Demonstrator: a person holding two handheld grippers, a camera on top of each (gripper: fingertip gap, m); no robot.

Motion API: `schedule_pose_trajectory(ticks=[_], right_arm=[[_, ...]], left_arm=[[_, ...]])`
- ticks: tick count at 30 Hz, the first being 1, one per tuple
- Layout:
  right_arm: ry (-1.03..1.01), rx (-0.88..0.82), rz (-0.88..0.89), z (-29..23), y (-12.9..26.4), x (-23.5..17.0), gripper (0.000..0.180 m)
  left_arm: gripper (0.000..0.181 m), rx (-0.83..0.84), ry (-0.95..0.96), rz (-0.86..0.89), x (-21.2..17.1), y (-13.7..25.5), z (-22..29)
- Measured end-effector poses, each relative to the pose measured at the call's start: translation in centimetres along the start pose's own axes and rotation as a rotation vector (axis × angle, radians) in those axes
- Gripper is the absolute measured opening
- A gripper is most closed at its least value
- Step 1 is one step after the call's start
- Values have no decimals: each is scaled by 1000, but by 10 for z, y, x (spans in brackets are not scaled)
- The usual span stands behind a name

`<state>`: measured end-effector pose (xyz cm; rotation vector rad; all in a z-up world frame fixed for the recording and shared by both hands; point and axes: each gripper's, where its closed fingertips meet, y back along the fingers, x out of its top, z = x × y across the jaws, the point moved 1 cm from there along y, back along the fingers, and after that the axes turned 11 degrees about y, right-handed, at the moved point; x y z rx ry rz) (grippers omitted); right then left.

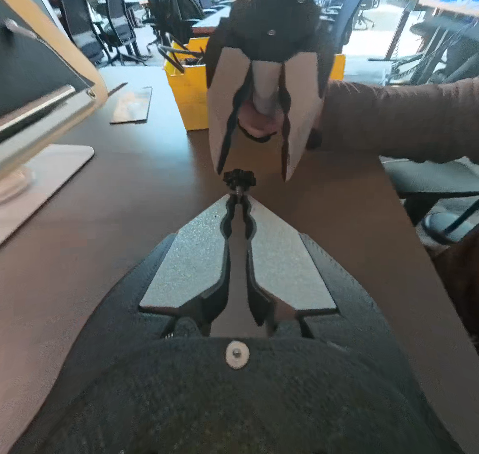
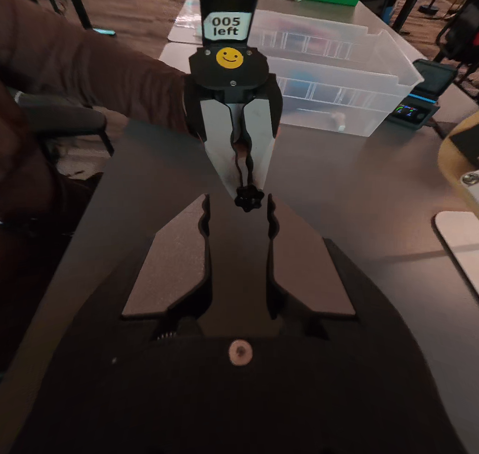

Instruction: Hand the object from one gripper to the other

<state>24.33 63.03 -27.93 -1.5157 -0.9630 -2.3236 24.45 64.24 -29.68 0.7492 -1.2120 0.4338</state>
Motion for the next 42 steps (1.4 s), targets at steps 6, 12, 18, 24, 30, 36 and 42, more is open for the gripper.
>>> schedule_pose_trajectory(ticks=[6, 12, 18, 24, 30, 36, 42], right_arm=[[-8, 3, -48, -1, -8, -10, 21], [-94, -10, -79, 9, -9, -20, 19], [23, -224, -293, 34, -4, -49, 19], [245, -465, -485, 52, -10, -56, 19], [493, -599, -530, 52, -15, -37, 19], [685, -638, -595, 42, -27, -30, 19], [692, -643, -526, 36, -30, -19, 19]], left_arm=[[2, -43, 25, -23, -4, -3, 6], [3, 18, 40, -55, -12, -4, -5], [10, 167, -3, -87, -18, -4, -24], [34, 207, 210, -37, -14, -1, -39], [47, 127, 399, 30, -7, 2, -44], [38, 93, 388, 76, 1, 5, -39], [20, 105, 324, 69, 2, 5, -37]])
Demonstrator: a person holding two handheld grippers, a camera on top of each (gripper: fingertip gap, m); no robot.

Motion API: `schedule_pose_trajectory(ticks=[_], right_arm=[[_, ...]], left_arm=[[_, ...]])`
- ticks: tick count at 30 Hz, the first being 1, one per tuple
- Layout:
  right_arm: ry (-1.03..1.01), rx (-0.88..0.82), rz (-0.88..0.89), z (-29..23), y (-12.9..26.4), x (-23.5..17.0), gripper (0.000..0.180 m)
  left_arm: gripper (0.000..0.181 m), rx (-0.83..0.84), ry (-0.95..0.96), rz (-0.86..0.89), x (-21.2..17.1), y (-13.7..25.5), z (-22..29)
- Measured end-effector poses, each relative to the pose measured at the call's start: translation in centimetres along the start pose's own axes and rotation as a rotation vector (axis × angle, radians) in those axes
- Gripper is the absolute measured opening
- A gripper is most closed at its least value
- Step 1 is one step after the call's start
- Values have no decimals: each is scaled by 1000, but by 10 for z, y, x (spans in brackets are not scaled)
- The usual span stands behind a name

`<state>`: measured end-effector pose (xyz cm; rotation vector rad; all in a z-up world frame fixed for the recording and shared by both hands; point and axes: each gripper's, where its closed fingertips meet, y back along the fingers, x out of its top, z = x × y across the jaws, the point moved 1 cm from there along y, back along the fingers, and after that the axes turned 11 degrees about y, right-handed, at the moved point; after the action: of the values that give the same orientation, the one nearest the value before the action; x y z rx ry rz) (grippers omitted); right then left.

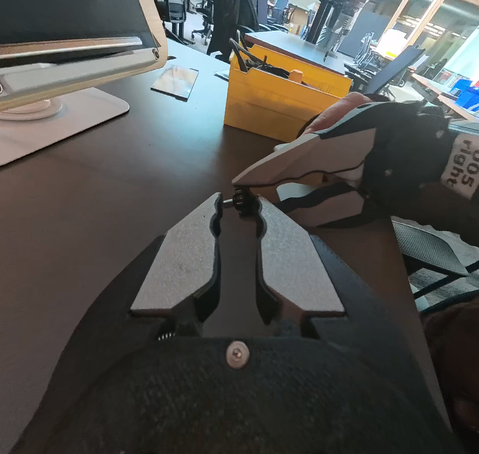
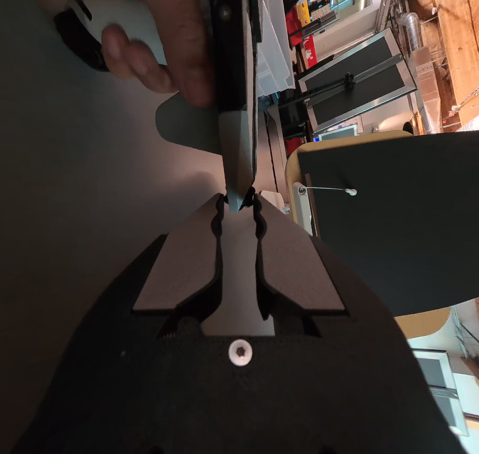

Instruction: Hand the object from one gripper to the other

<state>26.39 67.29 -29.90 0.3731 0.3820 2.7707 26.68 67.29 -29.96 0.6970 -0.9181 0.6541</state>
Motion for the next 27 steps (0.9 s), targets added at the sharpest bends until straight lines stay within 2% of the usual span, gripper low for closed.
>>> schedule_pose_trajectory(ticks=[2, 4, 7, 11, 15, 18, 20, 23, 27], right_arm=[[-88, 27, 54, 0, 0, 1, 22], [-292, 142, 163, -1, 2, 4, 32], [-591, 283, 304, 9, 11, -3, 33], [-845, 488, 448, 8, 21, -5, 32], [-1023, 660, 600, 9, 28, 9, 37], [-1152, 791, 741, 16, 40, 21, 38], [-1247, 868, 808, 20, 44, 25, 27], [-1342, 963, 829, 19, 44, 25, 18], [-1390, 998, 820, 17, 41, 22, 18]], left_arm=[[12, 22, -56, 11, 2, 1, 0], [13, 87, -187, 19, 4, 2, -2], [12, 205, -458, 25, 7, 4, -1], [13, 265, -680, 90, 16, 5, 15], [13, 257, -931, 156, 15, 6, 34], [12, 213, -1028, 203, 12, 6, 48], [12, 201, -1055, 220, 12, 6, 54], [12, 257, -1144, 219, 13, 6, 53], [13, 340, -1249, 196, 11, 4, 48]])
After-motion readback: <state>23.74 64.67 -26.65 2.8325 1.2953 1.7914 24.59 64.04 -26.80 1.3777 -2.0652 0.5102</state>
